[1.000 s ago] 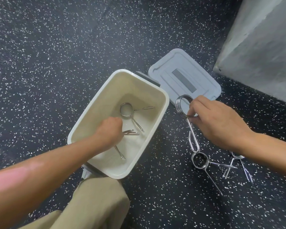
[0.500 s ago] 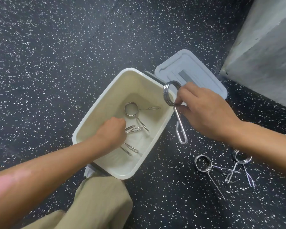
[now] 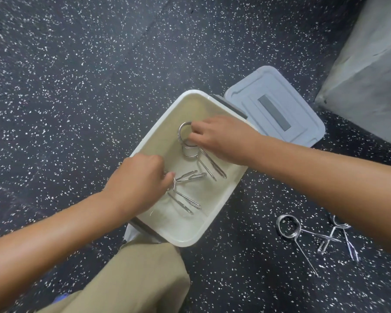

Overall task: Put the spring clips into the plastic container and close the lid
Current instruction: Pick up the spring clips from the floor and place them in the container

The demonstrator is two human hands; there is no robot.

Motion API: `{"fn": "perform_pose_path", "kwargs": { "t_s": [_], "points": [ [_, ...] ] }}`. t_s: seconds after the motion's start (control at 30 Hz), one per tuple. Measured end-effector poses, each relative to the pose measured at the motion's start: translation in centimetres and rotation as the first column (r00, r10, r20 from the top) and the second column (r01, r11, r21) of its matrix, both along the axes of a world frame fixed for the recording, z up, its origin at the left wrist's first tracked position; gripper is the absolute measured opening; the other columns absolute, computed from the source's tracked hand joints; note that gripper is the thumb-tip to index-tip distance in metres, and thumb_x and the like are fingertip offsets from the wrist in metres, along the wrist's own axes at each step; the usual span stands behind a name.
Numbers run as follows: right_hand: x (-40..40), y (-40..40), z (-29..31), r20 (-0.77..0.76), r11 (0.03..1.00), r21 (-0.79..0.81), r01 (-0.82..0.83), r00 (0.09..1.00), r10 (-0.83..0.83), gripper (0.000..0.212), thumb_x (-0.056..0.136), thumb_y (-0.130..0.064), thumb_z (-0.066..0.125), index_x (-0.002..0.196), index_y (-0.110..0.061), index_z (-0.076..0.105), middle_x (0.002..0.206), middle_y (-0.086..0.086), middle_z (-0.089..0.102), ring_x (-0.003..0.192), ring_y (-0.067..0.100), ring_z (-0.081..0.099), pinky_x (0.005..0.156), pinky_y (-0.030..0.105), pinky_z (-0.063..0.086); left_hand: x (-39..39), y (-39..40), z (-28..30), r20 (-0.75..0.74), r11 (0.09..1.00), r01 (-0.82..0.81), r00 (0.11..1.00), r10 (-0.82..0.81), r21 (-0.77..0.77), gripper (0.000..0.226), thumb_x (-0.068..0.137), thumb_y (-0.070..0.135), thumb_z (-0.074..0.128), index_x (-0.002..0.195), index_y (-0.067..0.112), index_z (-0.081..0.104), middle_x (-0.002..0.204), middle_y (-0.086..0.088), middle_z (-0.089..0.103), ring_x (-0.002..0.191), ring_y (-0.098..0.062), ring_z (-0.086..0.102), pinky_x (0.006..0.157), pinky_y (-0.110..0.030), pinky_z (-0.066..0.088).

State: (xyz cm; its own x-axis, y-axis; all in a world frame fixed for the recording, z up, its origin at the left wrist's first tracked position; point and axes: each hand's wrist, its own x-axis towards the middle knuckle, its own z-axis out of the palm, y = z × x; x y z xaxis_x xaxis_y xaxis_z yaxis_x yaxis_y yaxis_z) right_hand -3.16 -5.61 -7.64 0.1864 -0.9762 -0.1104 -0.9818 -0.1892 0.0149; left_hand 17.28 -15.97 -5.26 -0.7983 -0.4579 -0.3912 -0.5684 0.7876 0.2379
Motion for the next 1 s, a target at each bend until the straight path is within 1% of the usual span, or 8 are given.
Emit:
{"fn": "perform_pose_path", "kwargs": {
  "t_s": [0.03, 0.13, 0.27, 0.43, 0.7, 0.83, 0.93, 1.0],
  "points": [
    [0.0, -0.4, -0.5, -0.01, 0.999, 0.051, 0.015, 1.0, -0.014, 0.033, 0.086, 0.002, 0.053, 0.115, -0.012, 0.061, 0.099, 0.009, 0.059, 0.074, 0.032, 0.059, 0.054, 0.038, 0.046, 0.0, 0.1, 0.2, -0.011, 1.0, 0.004, 1.0, -0.004, 0.005, 0.04, 0.093, 0.047, 0.053, 0.072, 0.013, 0.055, 0.066, -0.009, 0.058, 0.069, -0.037, 0.058, 0.062, -0.039, 0.052],
    [0.4, -1.2, -1.8, -0.068, 0.982, 0.18, 0.062, 0.996, -0.05, 0.038, 0.087, -0.001, 0.053, 0.122, -0.015, 0.056, 0.108, 0.007, 0.057, 0.077, 0.029, 0.062, 0.051, 0.034, 0.036, -0.3, 0.3, 0.8, -0.045, 1.0, 0.014, 0.999, -0.013, 0.028, 0.042, 0.094, 0.048, 0.051, 0.07, 0.013, 0.055, 0.067, -0.01, 0.059, 0.07, -0.037, 0.059, 0.062, -0.039, 0.052],
    [1.2, -1.7, -3.5, -0.145, 0.957, 0.281, 0.067, 0.989, -0.026, 0.026, 0.088, -0.002, 0.055, 0.112, -0.012, 0.056, 0.109, 0.007, 0.058, 0.078, 0.029, 0.065, 0.052, 0.035, 0.038, -0.7, 0.4, 1.0, -0.07, 0.999, 0.028, 0.997, -0.025, 0.042, 0.043, 0.094, 0.05, 0.049, 0.071, 0.014, 0.054, 0.07, -0.01, 0.059, 0.069, -0.035, 0.058, 0.062, -0.039, 0.051],
    [2.3, -2.3, -4.1, -0.166, 0.937, 0.348, 0.04, 0.986, 0.019, 0.026, 0.085, 0.004, 0.053, 0.108, -0.007, 0.056, 0.107, 0.01, 0.058, 0.078, 0.031, 0.066, 0.052, 0.035, 0.044, -0.8, 0.1, 1.2, -0.07, 0.998, 0.028, 0.997, -0.024, 0.055, 0.042, 0.095, 0.052, 0.047, 0.073, 0.016, 0.053, 0.07, -0.007, 0.058, 0.07, -0.034, 0.057, 0.062, -0.039, 0.051],
    [2.6, -2.2, -3.9, -0.12, 0.928, 0.368, 0.059, 0.993, -0.016, 0.028, 0.088, 0.002, 0.052, 0.113, -0.008, 0.056, 0.114, 0.01, 0.055, 0.088, 0.03, 0.064, 0.058, 0.037, 0.044, -0.6, -0.5, 1.5, -0.069, 0.998, 0.024, 0.997, -0.02, 0.05, 0.042, 0.095, 0.052, 0.047, 0.073, 0.017, 0.051, 0.071, -0.008, 0.061, 0.073, -0.036, 0.058, 0.064, -0.041, 0.051],
    [2.2, -1.6, -2.8, -0.023, 0.941, 0.321, 0.105, 0.994, -0.103, 0.033, 0.089, 0.002, 0.049, 0.119, -0.011, 0.056, 0.112, 0.008, 0.054, 0.091, 0.03, 0.06, 0.058, 0.037, 0.036, -1.1, -0.5, 2.1, -0.06, 0.998, 0.018, 0.998, -0.015, 0.054, 0.044, 0.095, 0.052, 0.047, 0.072, 0.014, 0.054, 0.069, -0.011, 0.062, 0.073, -0.038, 0.06, 0.066, -0.042, 0.053],
    [1.6, -0.7, -1.7, 0.064, 0.96, 0.231, 0.158, 0.982, -0.177, 0.035, 0.089, 0.0, 0.053, 0.119, -0.015, 0.06, 0.109, 0.005, 0.056, 0.08, 0.028, 0.058, 0.052, 0.033, 0.029, -1.6, -0.2, 2.7, -0.065, 0.999, 0.017, 0.998, -0.014, 0.049, 0.044, 0.095, 0.051, 0.048, 0.074, 0.013, 0.057, 0.068, -0.011, 0.063, 0.073, -0.037, 0.061, 0.064, -0.041, 0.053],
    [1.2, 0.3, -0.9, 0.142, 0.974, 0.133, 0.183, 0.969, -0.202, 0.028, 0.084, 0.002, 0.06, 0.108, -0.011, 0.065, 0.096, 0.007, 0.06, 0.063, 0.026, 0.05, 0.046, 0.027, 0.021, -2.1, 0.1, 3.0, -0.082, 0.999, 0.029, 0.996, -0.025, 0.041, 0.043, 0.095, 0.05, 0.048, 0.075, 0.014, 0.057, 0.07, -0.01, 0.063, 0.073, -0.036, 0.061, 0.063, -0.04, 0.052]
  ]
}}
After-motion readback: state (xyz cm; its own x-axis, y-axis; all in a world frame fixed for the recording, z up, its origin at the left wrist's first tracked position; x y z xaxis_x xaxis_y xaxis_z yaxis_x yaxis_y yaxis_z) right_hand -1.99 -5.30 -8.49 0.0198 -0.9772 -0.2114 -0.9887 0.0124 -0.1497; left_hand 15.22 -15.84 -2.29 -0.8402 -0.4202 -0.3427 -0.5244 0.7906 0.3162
